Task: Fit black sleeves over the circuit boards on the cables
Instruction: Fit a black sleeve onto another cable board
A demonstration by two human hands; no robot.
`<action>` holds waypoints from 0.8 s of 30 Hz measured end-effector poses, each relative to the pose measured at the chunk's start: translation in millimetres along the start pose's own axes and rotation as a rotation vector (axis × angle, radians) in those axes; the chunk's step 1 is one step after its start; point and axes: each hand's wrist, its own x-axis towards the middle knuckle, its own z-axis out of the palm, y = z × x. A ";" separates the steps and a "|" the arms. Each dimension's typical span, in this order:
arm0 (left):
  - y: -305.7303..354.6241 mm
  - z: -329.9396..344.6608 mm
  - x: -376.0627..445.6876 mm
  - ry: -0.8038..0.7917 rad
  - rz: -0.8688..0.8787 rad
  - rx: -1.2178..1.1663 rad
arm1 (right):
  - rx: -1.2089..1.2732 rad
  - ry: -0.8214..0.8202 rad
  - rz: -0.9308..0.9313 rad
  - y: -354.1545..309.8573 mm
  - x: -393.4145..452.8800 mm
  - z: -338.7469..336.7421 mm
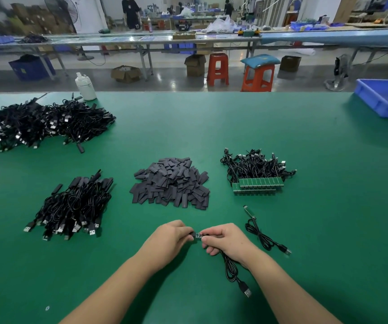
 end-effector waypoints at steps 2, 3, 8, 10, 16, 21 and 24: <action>2.7 2.8 0.4 -0.020 0.014 0.031 | 0.000 -0.001 0.017 -0.6 0.7 0.8; 4.6 4.3 0.9 -0.036 0.021 0.053 | -0.005 -0.004 0.024 -0.8 0.8 1.3; 10.4 9.6 4.2 -0.041 0.028 0.084 | -0.019 -0.011 0.035 -3.4 -0.5 0.8; 9.6 9.9 4.0 -0.031 0.037 0.076 | -0.025 -0.020 0.041 -4.9 -1.6 0.7; 6.6 8.9 0.5 0.056 0.051 -0.020 | -0.019 -0.052 0.049 -11.0 -5.0 -2.0; 9.1 13.5 -0.6 0.044 0.036 -0.028 | -0.029 -0.051 0.060 -10.8 -4.3 -0.7; 9.5 15.1 0.5 0.017 0.025 -0.026 | -0.054 -0.057 0.059 -10.7 -4.7 -1.3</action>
